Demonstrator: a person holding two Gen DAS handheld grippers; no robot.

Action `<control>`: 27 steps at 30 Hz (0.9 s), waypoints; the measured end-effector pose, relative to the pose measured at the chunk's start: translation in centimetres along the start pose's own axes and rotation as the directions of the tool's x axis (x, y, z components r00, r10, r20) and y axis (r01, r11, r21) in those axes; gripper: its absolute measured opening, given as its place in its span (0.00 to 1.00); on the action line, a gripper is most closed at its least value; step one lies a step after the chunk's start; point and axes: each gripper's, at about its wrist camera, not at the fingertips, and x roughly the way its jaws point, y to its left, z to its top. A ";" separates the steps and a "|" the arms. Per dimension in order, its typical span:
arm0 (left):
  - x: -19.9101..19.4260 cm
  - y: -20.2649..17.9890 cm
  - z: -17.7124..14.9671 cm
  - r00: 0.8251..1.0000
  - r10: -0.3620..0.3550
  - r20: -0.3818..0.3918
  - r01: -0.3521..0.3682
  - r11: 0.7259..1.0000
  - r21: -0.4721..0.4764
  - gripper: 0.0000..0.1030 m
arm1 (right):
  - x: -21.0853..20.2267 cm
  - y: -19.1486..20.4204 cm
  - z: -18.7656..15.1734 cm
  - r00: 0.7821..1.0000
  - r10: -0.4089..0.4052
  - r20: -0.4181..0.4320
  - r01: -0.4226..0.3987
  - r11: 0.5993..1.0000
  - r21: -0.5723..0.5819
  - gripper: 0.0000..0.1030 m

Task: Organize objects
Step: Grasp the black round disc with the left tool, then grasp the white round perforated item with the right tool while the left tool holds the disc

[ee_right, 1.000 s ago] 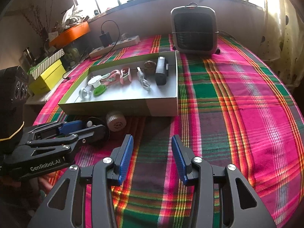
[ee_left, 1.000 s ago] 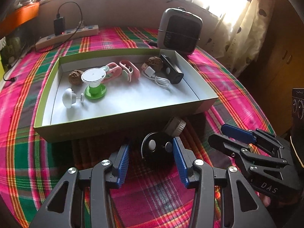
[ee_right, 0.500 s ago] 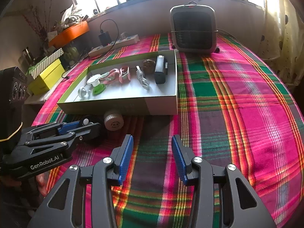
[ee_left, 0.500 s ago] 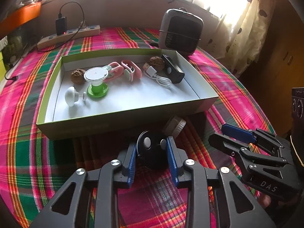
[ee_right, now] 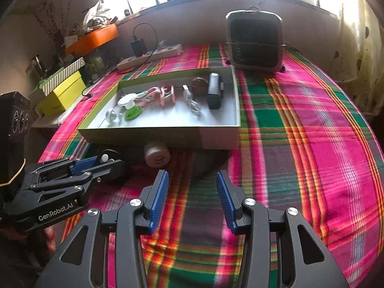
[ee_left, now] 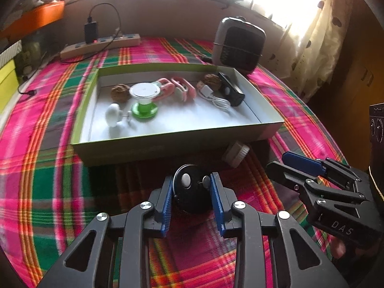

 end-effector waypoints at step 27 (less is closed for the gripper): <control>-0.6 2.8 -0.4 1.000 0.028 0.012 -0.027 0.998 -0.060 0.27 | 4.1 3.4 1.9 0.998 0.024 -0.057 -0.028 0.997 -0.072 0.42</control>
